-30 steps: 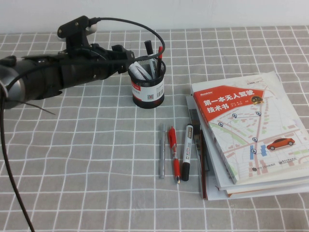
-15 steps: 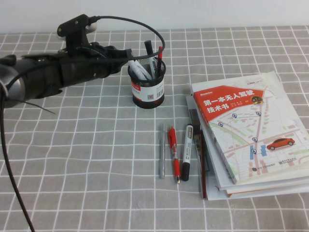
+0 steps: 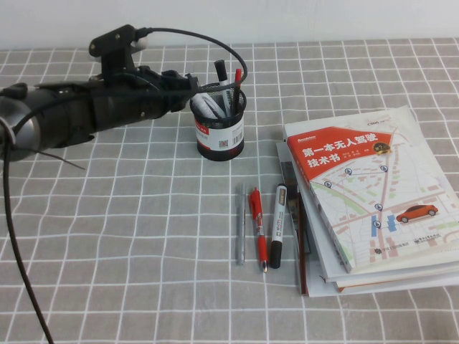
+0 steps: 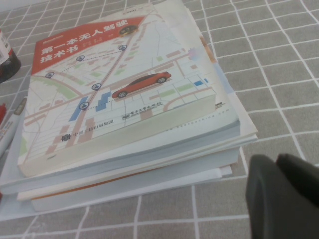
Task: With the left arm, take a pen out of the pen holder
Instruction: 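Take a marker out of the pen holder and lay it on the table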
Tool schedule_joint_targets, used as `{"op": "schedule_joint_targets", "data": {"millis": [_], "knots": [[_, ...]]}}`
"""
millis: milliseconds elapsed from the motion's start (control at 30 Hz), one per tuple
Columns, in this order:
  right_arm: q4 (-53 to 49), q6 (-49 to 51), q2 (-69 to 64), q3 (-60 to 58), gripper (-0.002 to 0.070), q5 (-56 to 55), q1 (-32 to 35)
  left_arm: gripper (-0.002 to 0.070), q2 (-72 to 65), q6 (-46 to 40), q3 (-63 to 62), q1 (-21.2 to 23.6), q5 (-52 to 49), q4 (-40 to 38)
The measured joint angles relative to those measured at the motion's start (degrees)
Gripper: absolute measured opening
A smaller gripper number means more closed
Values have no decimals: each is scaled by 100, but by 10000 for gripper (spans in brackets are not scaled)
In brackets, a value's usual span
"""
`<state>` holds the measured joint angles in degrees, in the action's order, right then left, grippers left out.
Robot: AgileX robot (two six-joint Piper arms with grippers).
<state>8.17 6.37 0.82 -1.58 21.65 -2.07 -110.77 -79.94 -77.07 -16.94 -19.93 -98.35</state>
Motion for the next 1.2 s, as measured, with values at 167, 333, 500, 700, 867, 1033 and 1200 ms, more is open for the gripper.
{"op": "schedule_joint_targets", "data": {"millis": [167,333,500,700,867,1033,1200], "knots": [[0,0,0,0,-13,0,0,359,-124,49,0,0,-112,0],[0,0,0,0,-13,0,0,392,-254,151,0,0,-100,0],[0,0,0,0,-13,0,0,396,-390,330,-45,0,-78,0],[0,0,0,0,-13,0,0,396,-410,356,-413,0,-56,0],[0,0,0,0,-13,0,0,342,-410,378,-615,0,-56,0],[0,0,0,0,-13,0,0,222,-410,414,-615,0,-56,0],[0,0,0,0,-13,0,0,179,-410,442,-615,0,-78,0]]}}
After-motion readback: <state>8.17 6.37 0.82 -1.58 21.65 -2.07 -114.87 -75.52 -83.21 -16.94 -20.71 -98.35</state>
